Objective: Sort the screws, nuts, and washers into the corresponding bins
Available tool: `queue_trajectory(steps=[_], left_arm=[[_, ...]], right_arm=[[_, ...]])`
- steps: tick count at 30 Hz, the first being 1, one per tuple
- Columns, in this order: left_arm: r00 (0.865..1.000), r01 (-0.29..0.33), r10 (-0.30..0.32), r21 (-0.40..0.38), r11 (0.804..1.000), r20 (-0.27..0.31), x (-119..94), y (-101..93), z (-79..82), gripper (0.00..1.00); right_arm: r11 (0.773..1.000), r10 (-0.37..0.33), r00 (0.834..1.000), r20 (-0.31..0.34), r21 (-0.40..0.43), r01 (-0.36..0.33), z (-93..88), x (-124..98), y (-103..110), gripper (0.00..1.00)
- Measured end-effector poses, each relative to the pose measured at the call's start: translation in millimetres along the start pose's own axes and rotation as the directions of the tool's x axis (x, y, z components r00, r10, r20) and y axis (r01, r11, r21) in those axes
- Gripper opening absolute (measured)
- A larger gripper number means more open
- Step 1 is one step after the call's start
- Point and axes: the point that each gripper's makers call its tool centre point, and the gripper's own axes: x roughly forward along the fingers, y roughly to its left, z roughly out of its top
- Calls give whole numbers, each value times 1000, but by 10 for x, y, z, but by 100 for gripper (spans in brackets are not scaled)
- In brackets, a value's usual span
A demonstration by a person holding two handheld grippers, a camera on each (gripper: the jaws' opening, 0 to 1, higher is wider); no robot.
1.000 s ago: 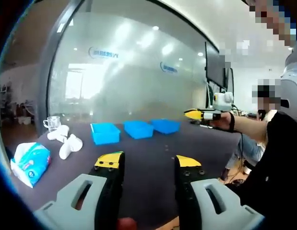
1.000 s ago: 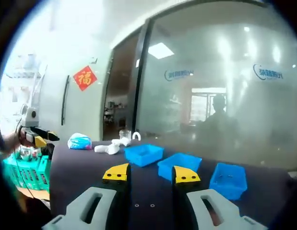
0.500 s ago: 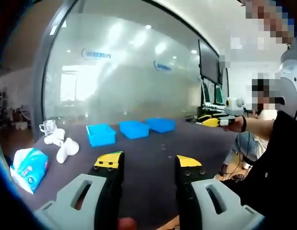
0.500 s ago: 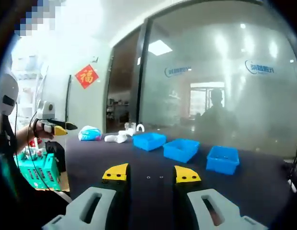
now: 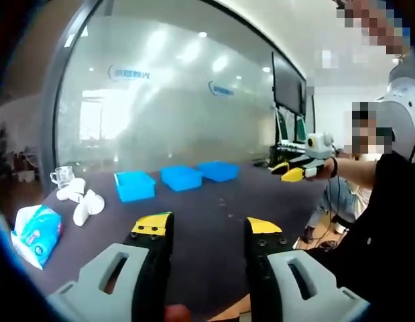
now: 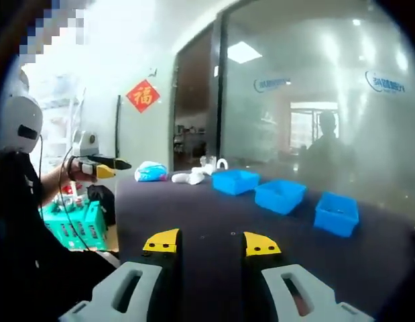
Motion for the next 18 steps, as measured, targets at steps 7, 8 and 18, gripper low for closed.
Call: queue_trajectory(steps=[7,8,18], left_arm=[[1000,14,-14,-2,1000,-15,-24,-27,-41,42],[1000,15,-15,-3,1000,-16,-26,-30,-49,42],[999,20,-21,-8,1000,-27,-34,-24,-111,42]], right_arm=[[995,95,993,-73,-20,-96,-20,151,91,31],[993,110,990,-86,-27,-113,-25,171,104,30],[967,217,941,-258,-77,-244,-62,467,169,28]])
